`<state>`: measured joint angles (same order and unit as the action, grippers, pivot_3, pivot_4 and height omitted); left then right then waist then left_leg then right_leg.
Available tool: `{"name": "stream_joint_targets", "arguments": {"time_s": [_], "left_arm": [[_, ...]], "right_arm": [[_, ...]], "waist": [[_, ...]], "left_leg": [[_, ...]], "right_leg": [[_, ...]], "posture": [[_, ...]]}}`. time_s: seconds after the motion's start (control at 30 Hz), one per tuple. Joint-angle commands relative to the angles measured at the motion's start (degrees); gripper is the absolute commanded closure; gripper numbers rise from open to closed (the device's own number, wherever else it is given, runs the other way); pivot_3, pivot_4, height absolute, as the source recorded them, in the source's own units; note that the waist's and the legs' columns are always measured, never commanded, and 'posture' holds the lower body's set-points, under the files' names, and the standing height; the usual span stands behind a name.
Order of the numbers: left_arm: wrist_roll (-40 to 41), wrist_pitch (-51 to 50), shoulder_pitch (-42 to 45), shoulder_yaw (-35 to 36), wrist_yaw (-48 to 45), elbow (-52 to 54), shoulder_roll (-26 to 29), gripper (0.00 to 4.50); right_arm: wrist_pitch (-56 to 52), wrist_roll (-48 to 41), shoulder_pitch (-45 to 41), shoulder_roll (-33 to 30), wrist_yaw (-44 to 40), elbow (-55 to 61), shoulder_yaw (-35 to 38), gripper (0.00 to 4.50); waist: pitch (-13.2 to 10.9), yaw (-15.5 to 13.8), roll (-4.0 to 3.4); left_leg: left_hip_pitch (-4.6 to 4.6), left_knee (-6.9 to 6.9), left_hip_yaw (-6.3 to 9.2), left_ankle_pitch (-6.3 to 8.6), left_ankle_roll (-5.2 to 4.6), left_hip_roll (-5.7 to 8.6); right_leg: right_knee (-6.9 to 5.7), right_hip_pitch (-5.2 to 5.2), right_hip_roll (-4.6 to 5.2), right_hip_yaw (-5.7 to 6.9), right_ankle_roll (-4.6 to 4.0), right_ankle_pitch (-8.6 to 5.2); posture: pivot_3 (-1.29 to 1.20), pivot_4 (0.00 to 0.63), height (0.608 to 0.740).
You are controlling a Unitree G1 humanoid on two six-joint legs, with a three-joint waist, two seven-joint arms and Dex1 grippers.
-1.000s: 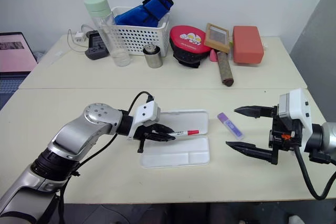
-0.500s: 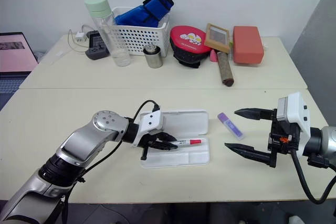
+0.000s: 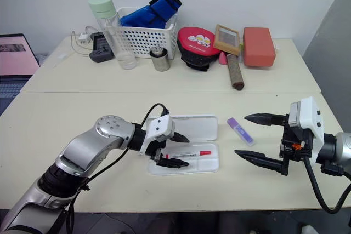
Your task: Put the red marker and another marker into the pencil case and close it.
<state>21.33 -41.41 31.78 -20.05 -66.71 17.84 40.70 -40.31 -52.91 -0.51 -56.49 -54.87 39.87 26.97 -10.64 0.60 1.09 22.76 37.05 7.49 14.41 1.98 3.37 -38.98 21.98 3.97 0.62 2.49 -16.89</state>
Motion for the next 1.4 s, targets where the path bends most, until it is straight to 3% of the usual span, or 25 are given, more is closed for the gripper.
{"name": "stream_joint_targets", "arguments": {"time_s": [0.03,0.17,0.57,0.93,1.3,1.4], "left_arm": [[8.6,-5.1,2.6,8.1,1.0,4.6,-1.6,0.07],[15.6,-9.3,5.4,14.6,4.5,5.8,-4.4,0.07],[15.1,-3.6,8.9,18.1,13.5,4.4,-10.6,0.07],[14.9,1.1,5.8,15.5,7.6,6.3,-6.7,0.07],[13.8,4.2,4.3,13.9,3.5,6.1,-3.4,0.07],[13.9,4.4,4.2,14.0,3.1,6.0,-3.0,0.0]], "right_arm": [[0.5,-1.0,-0.1,-0.3,0.5,0.9,1.1,0.0],[0.8,0.2,-0.7,0.3,1.4,-0.7,0.1,0.0],[0.0,14.7,-11.8,5.6,15.0,-15.8,-12.4,0.0],[-6.0,26.0,-17.1,11.9,20.2,-26.1,-29.0,0.0],[-7.0,31.6,-17.7,14.7,20.2,-29.5,-33.1,0.0],[-8.2,32.0,-17.8,15.1,20.1,-29.7,-33.1,0.46]], "waist": [[0.0,0.0,0.0],[0.0,-0.1,0.01],[0.0,0.3,0.01],[0.0,1.0,0.0],[0.0,1.0,-0.01],[0.0,1.1,-0.01]], "left_leg": [[0.0,0.0,0.0,0.0,0.0,0.0],[0.01,0.03,0.03,0.0,0.0,0.01],[-0.22,0.02,-0.02,-0.13,0.24,-0.01],[-0.22,0.01,-0.04,-0.12,0.21,0.01],[-0.21,0.0,-0.02,-0.06,0.1,0.02],[-0.27,0.0,-0.03,-0.05,0.08,0.01]], "right_leg": [[0.0,0.0,0.0,0.0,0.0,0.0],[0.01,-0.03,0.0,0.03,0.0,0.0],[0.02,-0.21,0.01,-0.04,0.0,0.0],[-0.01,-0.19,0.01,-0.07,0.0,0.0],[-0.01,-0.17,0.01,-0.06,0.0,0.0],[-0.02,-0.2,0.0,-0.07,0.0,0.0]], "posture": [[0.0,0.15,0.74],[0.0,0.15,0.74],[0.0,0.15,0.74],[0.0,0.15,0.74],[0.0,0.15,0.74],[0.0,0.15,0.74]]}}
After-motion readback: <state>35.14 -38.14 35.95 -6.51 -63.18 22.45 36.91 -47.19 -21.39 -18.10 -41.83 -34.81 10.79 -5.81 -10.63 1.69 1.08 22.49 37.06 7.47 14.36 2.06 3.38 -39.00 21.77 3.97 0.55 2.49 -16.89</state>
